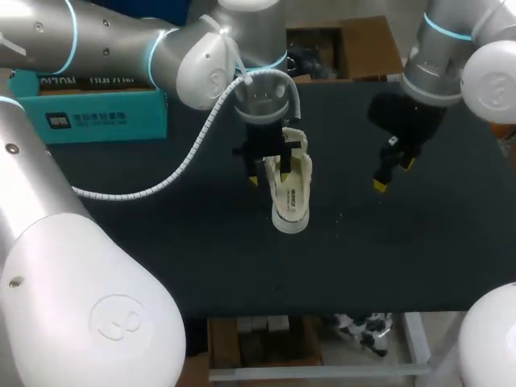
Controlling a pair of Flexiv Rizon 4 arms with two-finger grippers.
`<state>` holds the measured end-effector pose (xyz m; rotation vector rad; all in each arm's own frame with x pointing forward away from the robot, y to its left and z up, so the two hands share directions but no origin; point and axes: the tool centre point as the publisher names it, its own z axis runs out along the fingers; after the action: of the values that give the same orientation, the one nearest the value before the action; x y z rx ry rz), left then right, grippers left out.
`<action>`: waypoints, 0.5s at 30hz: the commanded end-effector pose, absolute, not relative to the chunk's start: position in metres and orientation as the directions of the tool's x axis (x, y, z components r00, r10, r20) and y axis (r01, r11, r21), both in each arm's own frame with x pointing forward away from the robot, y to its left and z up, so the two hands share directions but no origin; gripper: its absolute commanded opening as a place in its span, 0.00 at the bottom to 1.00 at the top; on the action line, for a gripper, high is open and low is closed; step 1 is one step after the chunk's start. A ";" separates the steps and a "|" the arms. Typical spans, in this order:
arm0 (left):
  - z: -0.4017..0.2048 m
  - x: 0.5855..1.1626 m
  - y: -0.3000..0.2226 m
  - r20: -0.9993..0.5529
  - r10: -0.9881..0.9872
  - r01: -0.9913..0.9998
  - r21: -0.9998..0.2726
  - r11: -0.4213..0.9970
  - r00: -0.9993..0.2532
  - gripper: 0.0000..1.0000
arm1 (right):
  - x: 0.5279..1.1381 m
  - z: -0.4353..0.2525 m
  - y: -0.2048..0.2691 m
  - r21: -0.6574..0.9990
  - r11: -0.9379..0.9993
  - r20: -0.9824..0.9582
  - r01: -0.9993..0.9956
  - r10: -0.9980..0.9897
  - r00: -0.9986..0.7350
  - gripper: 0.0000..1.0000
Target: Open the shoe tongue, take the insole out of the shoe, put the insole back into the shoe, and pack the shoe into the shoebox
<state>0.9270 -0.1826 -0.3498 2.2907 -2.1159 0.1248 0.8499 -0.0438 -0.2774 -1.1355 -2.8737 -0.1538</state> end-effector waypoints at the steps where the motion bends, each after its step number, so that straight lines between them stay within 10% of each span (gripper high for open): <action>1: -0.356 0.933 -0.188 0.044 -0.996 -0.996 -0.039 -0.083 0.082 0.00 | 0.847 -0.278 -0.052 0.086 0.730 0.082 0.678 0.673 -0.735 1.00; 15: -0.345 0.937 -0.183 0.075 -0.996 -0.994 -0.104 0.030 -0.037 0.00 | 0.843 -0.270 -0.076 0.124 0.942 -0.105 0.312 0.326 -0.940 1.00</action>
<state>0.9416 -0.1899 -0.3489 2.2154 -2.2522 0.1666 0.8547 -0.0706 -0.2721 -0.7066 -3.1304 -0.1562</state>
